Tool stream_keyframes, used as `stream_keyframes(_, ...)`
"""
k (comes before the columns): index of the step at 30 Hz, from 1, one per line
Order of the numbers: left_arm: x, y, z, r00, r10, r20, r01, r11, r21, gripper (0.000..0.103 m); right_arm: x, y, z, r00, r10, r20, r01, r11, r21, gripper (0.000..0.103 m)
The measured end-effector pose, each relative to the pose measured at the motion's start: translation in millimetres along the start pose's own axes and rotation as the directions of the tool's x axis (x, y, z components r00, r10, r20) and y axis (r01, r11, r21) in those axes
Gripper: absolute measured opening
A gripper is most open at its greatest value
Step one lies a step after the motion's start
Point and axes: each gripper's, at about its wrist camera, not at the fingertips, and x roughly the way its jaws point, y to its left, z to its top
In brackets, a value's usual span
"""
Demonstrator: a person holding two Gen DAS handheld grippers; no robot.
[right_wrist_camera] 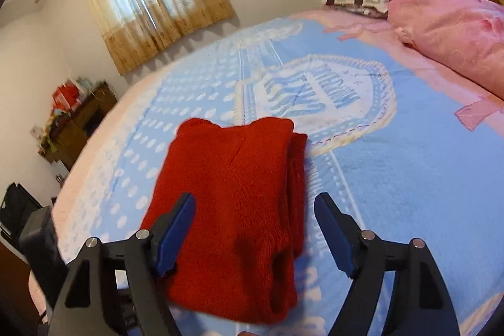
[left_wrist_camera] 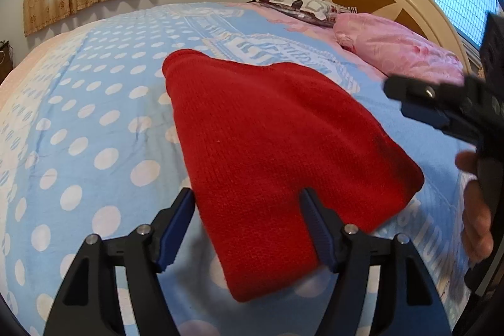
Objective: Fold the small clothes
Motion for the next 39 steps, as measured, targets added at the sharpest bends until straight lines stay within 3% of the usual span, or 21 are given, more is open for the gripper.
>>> stream_keyframes(2, 1.8, -0.7, -0.5, 1.000, -0.002, -0.004, 0.002, 1.000, -0.002, 0.073, 20.6, 1.8, 3.3, 0.998, -0.004, -0.058, 0.003, 1.000, -0.005, 0.067)
stream_keyframes(3, 2.3, -0.6, -0.8, 1.000, -0.004, -0.006, 0.004, 1.000, -0.002, 0.073, 28.0, 2.2, 3.8, 0.997, -0.015, -0.074, 0.014, 1.000, -0.012, 0.055)
stream_keyframes(4, 2.7, -0.8, -1.1, 1.000, -0.005, -0.007, 0.005, 1.000, -0.002, 0.073, 34.7, 2.2, 3.7, 0.996, -0.018, -0.090, 0.016, 1.000, -0.015, 0.034)
stream_keyframes(5, 3.3, -1.4, -1.4, 1.000, -0.007, -0.010, 0.007, 1.000, -0.003, 0.074, 41.0, 2.0, 3.0, 0.994, -0.013, -0.105, 0.011, 1.000, -0.018, 0.027)
stream_keyframes(7, 4.4, -1.5, -1.8, 1.000, -0.013, -0.015, 0.013, 1.000, -0.004, 0.075, 42.6, 1.4, 0.3, 0.995, -0.012, -0.098, 0.010, 1.000, -0.020, 0.018)
stream_keyframes(12, 5.0, -0.8, -0.7, 0.999, -0.031, -0.016, 0.031, 0.999, -0.011, 0.077, 26.0, -3.2, -2.8, 0.995, -0.095, -0.035, 0.094, 0.995, -0.028, 0.013)
stream_keyframes(17, 8.5, -2.0, -2.6, 0.999, -0.032, -0.032, 0.032, 0.999, -0.006, 0.082, 44.2, -9.0, -6.9, 0.989, -0.130, -0.069, 0.127, 0.991, -0.051, 0.013)
stream_keyframes(20, 13.6, 2.0, -4.1, 0.997, -0.043, -0.058, 0.041, 0.999, -0.028, 0.083, 38.1, -8.7, -4.9, 0.994, -0.088, -0.061, 0.085, 0.995, -0.045, 0.017)
stream_keyframes(21, 12.3, 4.3, -3.8, 0.997, -0.048, -0.059, 0.046, 0.998, -0.041, 0.083, 35.3, -10.9, -4.1, 0.996, -0.070, -0.061, 0.068, 0.997, -0.033, 0.024)
stream_keyframes(22, 9.5, 6.2, -3.0, 0.997, -0.054, -0.057, 0.051, 0.997, -0.052, 0.083, 32.6, -14.1, -2.2, 0.997, -0.051, -0.062, 0.050, 0.999, -0.013, 0.039)
stream_keyframes(24, 2.7, 9.3, -1.0, 0.997, -0.064, -0.046, 0.061, 0.996, -0.069, 0.083, 25.1, -28.3, 5.3, 0.998, -0.012, -0.056, 0.015, 0.998, 0.056, 0.059)
stream_keyframes(28, -0.7, 17.1, 2.0, 0.998, -0.061, -0.032, 0.058, 0.994, -0.092, 0.083, 23.5, -41.6, 22.2, 0.999, -0.006, -0.044, 0.010, 0.995, 0.102, 0.059)
stream_keyframes(33, 11.8, 26.4, 1.9, 0.992, -0.110, -0.066, 0.099, 0.983, -0.152, 0.084, 57.0, -45.0, 32.2, 0.982, 0.118, -0.146, -0.096, 0.984, 0.149, 0.059)
stream_keyframes(39, 14.9, 31.2, -0.6, 0.987, -0.148, -0.066, 0.134, 0.973, -0.188, 0.084, 87.7, -56.9, 33.0, 0.969, 0.182, -0.165, -0.146, 0.967, 0.209, 0.060)
